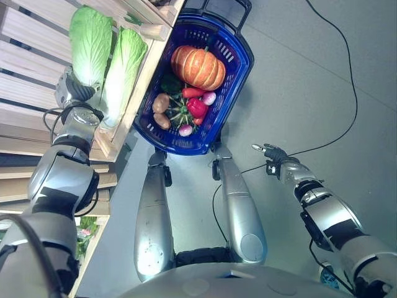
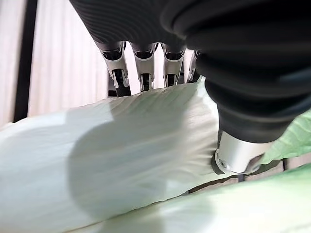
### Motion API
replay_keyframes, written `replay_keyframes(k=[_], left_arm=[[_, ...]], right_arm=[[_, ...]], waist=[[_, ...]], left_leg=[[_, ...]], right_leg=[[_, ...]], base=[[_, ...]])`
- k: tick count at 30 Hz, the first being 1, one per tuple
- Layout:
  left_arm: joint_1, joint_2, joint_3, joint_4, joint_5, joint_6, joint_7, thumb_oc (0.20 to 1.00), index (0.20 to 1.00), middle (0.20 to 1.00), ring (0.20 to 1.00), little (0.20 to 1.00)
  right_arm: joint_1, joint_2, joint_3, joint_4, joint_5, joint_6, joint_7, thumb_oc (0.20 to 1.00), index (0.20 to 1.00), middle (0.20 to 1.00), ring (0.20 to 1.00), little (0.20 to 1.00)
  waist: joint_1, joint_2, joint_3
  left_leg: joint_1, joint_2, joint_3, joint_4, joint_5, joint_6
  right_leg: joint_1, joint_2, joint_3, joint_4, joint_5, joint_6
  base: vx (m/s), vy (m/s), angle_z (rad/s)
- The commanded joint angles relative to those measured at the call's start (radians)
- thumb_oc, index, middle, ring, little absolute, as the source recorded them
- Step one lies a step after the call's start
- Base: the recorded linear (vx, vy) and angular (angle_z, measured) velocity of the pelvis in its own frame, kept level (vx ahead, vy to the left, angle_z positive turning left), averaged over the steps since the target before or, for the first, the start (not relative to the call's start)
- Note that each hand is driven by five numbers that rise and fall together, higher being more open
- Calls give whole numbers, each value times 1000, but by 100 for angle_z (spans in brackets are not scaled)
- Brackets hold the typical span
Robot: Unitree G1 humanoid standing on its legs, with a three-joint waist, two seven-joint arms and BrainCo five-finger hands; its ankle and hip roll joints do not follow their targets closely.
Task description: Pick up fruits and vegetables into the basket
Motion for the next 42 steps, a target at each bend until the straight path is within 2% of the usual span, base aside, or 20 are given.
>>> replay_keyframes(k=[1, 10, 12, 15, 18, 20, 23, 26, 34, 42], left_arm=[[57, -68, 90, -55, -61, -102, -8, 200, 200, 200, 200, 200], [161, -44, 139, -251, -26, -154, 68, 200, 200, 200, 200, 200], [210, -40, 151, -390, 25, -144, 129, 200, 200, 200, 200, 200], [251, -47, 142, -500, 115, -147, 199, 200, 200, 200, 200, 200], [279, -47, 136, -589, 163, -145, 234, 200, 200, 200, 200, 200], [298, -49, 125, -658, 226, -168, 280, 200, 200, 200, 200, 200], [301, -35, 108, -717, 268, -178, 296, 200, 200, 200, 200, 200], [294, -19, 92, -771, 326, -206, 302, 200, 200, 200, 200, 200], [280, 4, 55, -870, 378, -272, 258, 200, 200, 200, 200, 200], [257, 27, 31, -979, 368, -331, 148, 200, 200, 200, 200, 200]], right_arm=[[65, -44, -47, -11, 54, -56, -26, 1000, 1000, 1000, 1000, 1000], [80, -70, -111, -103, 133, -174, -47, 1000, 1000, 1000, 1000, 1000], [90, -75, -125, -208, 157, -204, -90, 1000, 1000, 1000, 1000, 1000], [107, -72, -135, -301, 175, -245, -125, 1000, 1000, 1000, 1000, 1000], [124, -71, -146, -392, 173, -270, -153, 1000, 1000, 1000, 1000, 1000], [140, -68, -154, -483, 171, -312, -166, 1000, 1000, 1000, 1000, 1000], [153, -69, -152, -576, 165, -335, -186, 1000, 1000, 1000, 1000, 1000], [160, -70, -151, -689, 157, -356, -202, 1000, 1000, 1000, 1000, 1000], [180, -62, -158, -869, 134, -382, -184, 1000, 1000, 1000, 1000, 1000], [191, -55, -148, -1012, 121, -392, -117, 1000, 1000, 1000, 1000, 1000]], waist=[[7, 51, 2], [32, 54, 2], [42, 56, 2], [50, 57, 2], [54, 60, 2], [56, 63, 2], [53, 62, 2], [47, 63, 2], [32, 71, 2], [20, 85, 2]], left_leg=[[3, -48, -10, -38, -2, -4], [38, -48, -20, -55, -6, -4], [41, -49, -25, -65, -3, -2], [46, -51, -29, -67, -9, -1], [48, -52, -33, -75, -4, 0], [48, -54, -33, -78, -3, 1], [53, -53, -32, -81, -5, 0], [54, -52, -26, -81, -5, -3], [62, -48, -14, -89, -2, -3], [77, -48, -1, -101, 1, 3]], right_leg=[[36, 49, -72, 57, -97, -5], [76, 45, -84, 39, -99, -4], [81, 44, -88, 28, -95, -6], [89, 44, -91, 29, -102, -7], [91, 45, -94, 23, -96, -7], [92, 44, -96, 23, -96, -7], [97, 43, -98, 20, -97, -7], [98, 42, -101, 20, -97, -5], [102, 39, -97, 17, -97, 0], [112, 34, -90, 7, -92, 6]], base=[[-14, -55, 3], [-8, -56, 4], [-14, -62, 6], [-11, -41, 7], [-1, -9, 1], [0, 0, 0], [0, 0, 0], [0, 0, 0], [6, 13, -2], [4, 7, -1]])
